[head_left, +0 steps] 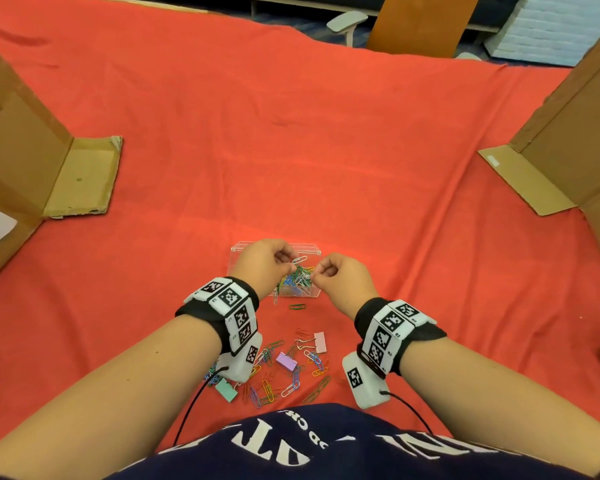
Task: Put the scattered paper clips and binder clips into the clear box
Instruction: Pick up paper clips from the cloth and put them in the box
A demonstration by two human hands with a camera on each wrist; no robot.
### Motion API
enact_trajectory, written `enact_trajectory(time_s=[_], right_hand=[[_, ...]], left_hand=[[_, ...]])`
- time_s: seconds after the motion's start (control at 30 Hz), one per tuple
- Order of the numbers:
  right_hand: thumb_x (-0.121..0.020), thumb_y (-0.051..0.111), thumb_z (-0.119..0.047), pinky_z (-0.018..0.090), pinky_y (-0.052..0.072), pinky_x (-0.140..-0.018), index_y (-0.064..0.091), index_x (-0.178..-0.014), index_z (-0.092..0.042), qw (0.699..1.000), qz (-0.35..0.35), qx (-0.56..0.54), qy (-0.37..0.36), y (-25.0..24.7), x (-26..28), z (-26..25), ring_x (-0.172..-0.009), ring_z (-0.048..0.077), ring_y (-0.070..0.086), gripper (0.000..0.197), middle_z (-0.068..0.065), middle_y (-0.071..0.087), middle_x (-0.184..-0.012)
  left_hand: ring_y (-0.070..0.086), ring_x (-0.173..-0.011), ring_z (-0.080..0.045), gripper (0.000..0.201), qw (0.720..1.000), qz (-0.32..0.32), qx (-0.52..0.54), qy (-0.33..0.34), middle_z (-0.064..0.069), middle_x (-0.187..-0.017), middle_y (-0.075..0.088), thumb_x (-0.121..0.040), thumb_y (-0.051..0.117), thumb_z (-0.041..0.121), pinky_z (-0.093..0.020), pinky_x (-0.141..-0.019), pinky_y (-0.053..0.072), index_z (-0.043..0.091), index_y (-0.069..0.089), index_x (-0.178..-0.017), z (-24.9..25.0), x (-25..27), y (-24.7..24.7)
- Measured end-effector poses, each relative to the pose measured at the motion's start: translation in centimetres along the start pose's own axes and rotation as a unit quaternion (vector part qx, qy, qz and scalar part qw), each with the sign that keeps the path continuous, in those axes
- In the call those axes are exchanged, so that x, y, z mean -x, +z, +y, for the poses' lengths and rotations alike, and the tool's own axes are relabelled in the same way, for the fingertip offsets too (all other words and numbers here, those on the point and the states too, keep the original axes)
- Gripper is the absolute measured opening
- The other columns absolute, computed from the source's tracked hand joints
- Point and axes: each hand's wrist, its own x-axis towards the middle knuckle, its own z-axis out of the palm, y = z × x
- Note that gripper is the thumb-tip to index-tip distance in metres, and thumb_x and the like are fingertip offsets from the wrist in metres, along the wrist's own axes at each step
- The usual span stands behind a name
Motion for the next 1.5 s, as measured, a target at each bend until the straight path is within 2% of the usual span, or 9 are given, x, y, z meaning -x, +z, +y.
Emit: enact_trajectory(time_s=[0.17, 0.27, 0.37, 0.47, 0.6, 0.8, 1.0, 1.17, 1.5], right_hand=[[-0.078, 0.062, -0.013, 0.014, 0.035, -0.048, 0.065, -0.076, -0.018, 1.0, 0.01, 0.019, -0.002, 0.0, -0.4, 0.3, -0.052, 0.003, 0.045, 0.006, -0.011, 0.049, -0.056], [-0.08, 0.062, -0.017, 0.01, 0.035, -0.047, 0.067, -0.084, -0.017, 0.999, 0.0, 0.041, -0.016, 0.1, -0.1, 0.7, -0.054, 0.005, 0.047, 0.007, -0.012, 0.047, -0.057], [-0.08, 0.06, -0.016, 0.026, 0.039, -0.06, 0.066, -0.085, -0.017, 0.994, -0.057, 0.076, -0.056, 0.4, 0.6, 1.0, -0.064, 0.015, 0.051, 0.008, -0.007, 0.053, -0.062], [-0.081, 0.058, -0.016, 0.033, 0.046, -0.08, 0.066, -0.098, -0.014, 0.96, -0.16, 0.194, -0.125, 1.1, 1.3, 1.8, -0.09, 0.025, 0.059, 0.019, 0.009, 0.065, -0.095], [-0.083, 0.06, -0.023, 0.041, 0.036, -0.106, 0.045, -0.132, -0.017, 0.889, -0.253, 0.326, -0.199, 2.7, 1.9, 2.9, -0.127, 0.028, 0.039, 0.053, 0.006, 0.046, -0.139], [-0.087, 0.055, -0.02, 0.045, 0.04, -0.1, 0.046, -0.131, -0.016, 0.838, -0.282, 0.406, -0.23, 3.9, 2.7, 3.4, -0.119, 0.03, 0.04, 0.045, 0.007, 0.047, -0.132], [-0.086, 0.048, -0.008, 0.042, 0.044, -0.088, 0.06, -0.108, -0.009, 0.88, -0.245, 0.361, -0.19, 3.9, 3.4, 3.8, -0.107, 0.033, 0.052, 0.025, 0.015, 0.056, -0.109], [-0.084, 0.057, -0.015, 0.033, 0.042, -0.09, 0.065, -0.107, -0.014, 0.911, -0.244, 0.306, -0.128, 2.8, 3.3, 3.7, -0.109, 0.028, 0.055, 0.024, 0.011, 0.062, -0.114], [-0.082, 0.063, -0.012, 0.015, 0.032, -0.066, 0.071, -0.096, -0.015, 0.99, -0.081, 0.087, -0.079, -0.5, 2.3, 1.0, -0.075, 0.008, 0.053, 0.016, 0.006, 0.073, -0.093]], left_hand=[[0.056, -0.067, -0.009, 0.021, 0.999, 0.015, 0.035, -0.003, -0.001, -0.083, 0.063, -0.075, 0.07, 0.01, 0.0, -0.054, 0.04, 0.013, 0.067, -0.095, 0.3, -0.8, 0.2], [0.061, -0.082, -0.016, 0.022, 1.0, 0.007, 0.002, 0.0, -0.003, -0.094, 0.063, -0.074, 0.072, 0.013, -0.017, -0.069, 0.044, 0.016, 0.068, -0.095, -0.2, -0.6, 0.3], [0.058, -0.075, -0.014, 0.015, 1.0, 0.01, -0.012, 0.008, 0.0, -0.087, 0.06, -0.073, 0.07, 0.01, -0.022, -0.071, 0.044, 0.017, 0.068, -0.086, -1.0, 0.3, 0.3], [0.049, -0.062, -0.006, 0.011, 0.999, -0.019, -0.045, 0.019, 0.01, -0.072, 0.052, -0.075, 0.067, 0.009, -0.016, -0.061, 0.038, 0.018, 0.067, -0.081, -1.9, 2.0, 0.2], [0.048, -0.061, 0.003, 0.018, 0.982, -0.153, -0.114, 0.003, 0.013, -0.072, 0.054, -0.075, 0.069, 0.014, -0.018, -0.062, 0.038, 0.018, 0.067, -0.092, -3.8, 4.6, 0.2], [0.044, -0.074, -0.005, 0.055, 0.945, -0.259, -0.197, -0.024, 0.007, -0.095, 0.045, -0.059, 0.083, 0.026, -0.018, -0.068, 0.036, 0.027, 0.06, -0.11, -6.7, 7.3, 0.6], [0.039, -0.062, 0.005, 0.026, 0.95, -0.228, -0.212, -0.01, 0.013, -0.078, 0.044, -0.072, 0.068, 0.012, -0.014, -0.06, 0.035, 0.02, 0.064, -0.096, -6.5, 7.5, 1.8], [0.052, -0.068, -0.008, 0.026, 0.949, -0.229, -0.214, -0.026, -0.005, -0.093, 0.071, -0.077, 0.053, 0.005, -0.003, -0.053, 0.03, 0.016, 0.068, -0.096, -6.0, 7.4, 1.8], [0.049, -0.051, 0.003, 0.022, 0.992, -0.116, -0.042, 0.003, 0.012, -0.063, 0.058, -0.074, 0.064, 0.007, -0.008, -0.056, 0.039, 0.029, 0.064, -0.069, -3.7, 4.7, -0.7]])
